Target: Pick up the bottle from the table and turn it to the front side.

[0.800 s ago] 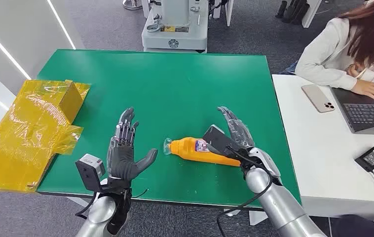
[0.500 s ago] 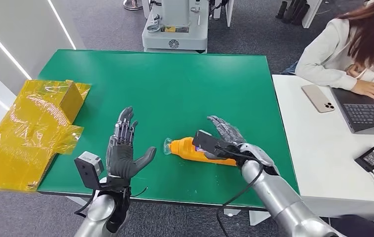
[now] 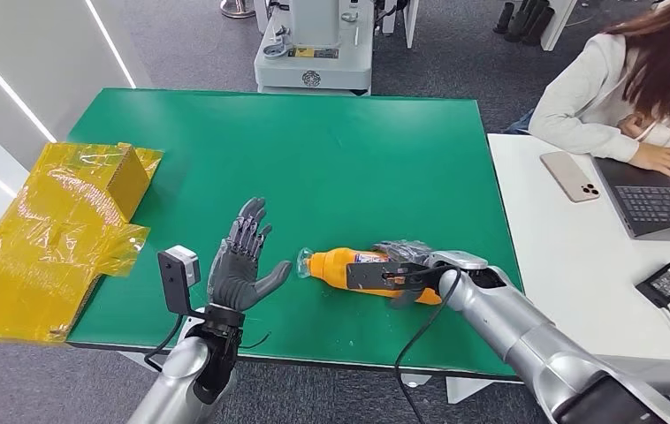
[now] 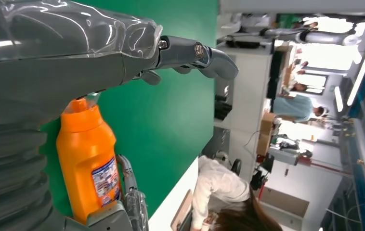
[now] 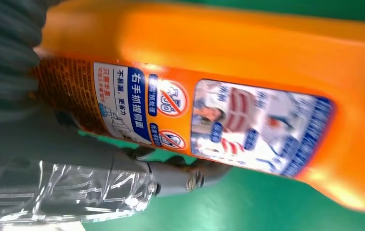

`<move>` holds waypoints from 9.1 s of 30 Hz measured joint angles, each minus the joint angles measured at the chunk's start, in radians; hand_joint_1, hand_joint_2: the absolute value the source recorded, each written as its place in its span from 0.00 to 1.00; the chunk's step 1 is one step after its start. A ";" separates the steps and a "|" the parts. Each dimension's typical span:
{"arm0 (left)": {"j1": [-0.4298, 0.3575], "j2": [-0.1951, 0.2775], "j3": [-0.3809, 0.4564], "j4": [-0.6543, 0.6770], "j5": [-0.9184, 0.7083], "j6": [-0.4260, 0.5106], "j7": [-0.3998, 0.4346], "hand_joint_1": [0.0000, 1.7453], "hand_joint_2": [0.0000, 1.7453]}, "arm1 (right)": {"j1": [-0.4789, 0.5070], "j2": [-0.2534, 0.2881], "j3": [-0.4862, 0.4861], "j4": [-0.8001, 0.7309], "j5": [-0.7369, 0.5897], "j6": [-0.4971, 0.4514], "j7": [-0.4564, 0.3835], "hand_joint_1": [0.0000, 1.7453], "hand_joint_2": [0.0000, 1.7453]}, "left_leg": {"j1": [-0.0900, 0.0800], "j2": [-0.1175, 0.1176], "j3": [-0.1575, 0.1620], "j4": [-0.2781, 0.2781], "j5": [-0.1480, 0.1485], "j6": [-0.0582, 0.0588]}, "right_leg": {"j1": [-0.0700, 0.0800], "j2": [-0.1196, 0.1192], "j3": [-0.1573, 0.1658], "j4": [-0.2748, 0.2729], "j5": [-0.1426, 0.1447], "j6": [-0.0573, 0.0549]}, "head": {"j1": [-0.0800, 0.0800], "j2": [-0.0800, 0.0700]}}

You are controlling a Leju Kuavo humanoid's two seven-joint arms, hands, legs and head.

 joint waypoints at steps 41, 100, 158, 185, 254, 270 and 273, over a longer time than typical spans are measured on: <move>0.041 -0.006 0.015 0.032 -0.088 0.080 -0.022 0.00 1.00 | 0.082 -0.121 0.113 -0.175 -0.137 -0.262 -0.016 1.00 1.00 | 0.000 -0.001 0.000 0.000 -0.001 0.000 | 0.000 0.000 0.001 0.000 0.000 0.000 | 0.000 0.000; -0.092 -0.040 0.209 0.321 -0.069 -0.027 -0.090 0.00 1.00 | 0.394 0.035 -0.382 -0.584 -0.330 -0.445 -0.302 1.00 1.00 | 0.000 -0.001 -0.001 0.000 0.000 0.000 | 0.000 -0.001 -0.001 0.000 0.000 0.000 | 0.000 0.000; -0.330 -0.131 0.068 0.329 -0.045 -0.179 0.037 0.00 1.00 | 0.230 0.250 -0.277 -0.073 -0.121 -0.570 -0.307 1.00 1.00 | 0.000 -0.001 -0.002 0.000 0.000 0.001 | 0.000 -0.001 -0.002 0.001 0.001 -0.001 | 0.000 0.000; -0.323 -0.125 0.004 0.344 -0.098 -0.220 0.045 1.00 1.00 | 0.285 0.229 -0.372 -0.111 -0.132 -0.584 -0.314 1.00 1.00 | 0.000 -0.001 -0.002 0.000 0.000 0.001 | 0.000 -0.001 -0.002 0.000 0.001 -0.001 | 0.000 0.000; -0.569 0.294 -0.105 0.678 -1.827 0.560 0.333 1.00 1.00 | 0.862 0.211 -0.518 -0.938 -0.162 -0.593 -0.461 0.00 1.00 | 0.000 0.002 -0.002 -0.002 0.001 -0.001 | 0.000 0.002 -0.003 0.001 0.000 0.000 | 0.000 0.000; -0.548 0.329 -0.107 0.850 -1.609 0.328 0.133 1.00 1.00 | 0.950 0.206 -0.531 -1.007 -0.150 -0.613 -0.431 0.00 1.00 | 0.000 0.001 -0.002 -0.002 0.001 -0.001 | 0.000 0.002 -0.003 0.001 0.000 0.000 | 0.000 0.000; -0.544 0.327 -0.069 0.868 -1.558 0.268 0.121 1.00 1.00 | 0.958 0.206 -0.537 -1.017 -0.150 -0.612 -0.426 0.00 1.00 | 0.000 0.001 -0.002 -0.002 0.001 -0.001 | 0.000 0.002 -0.003 0.001 0.000 0.000 | 0.000 0.000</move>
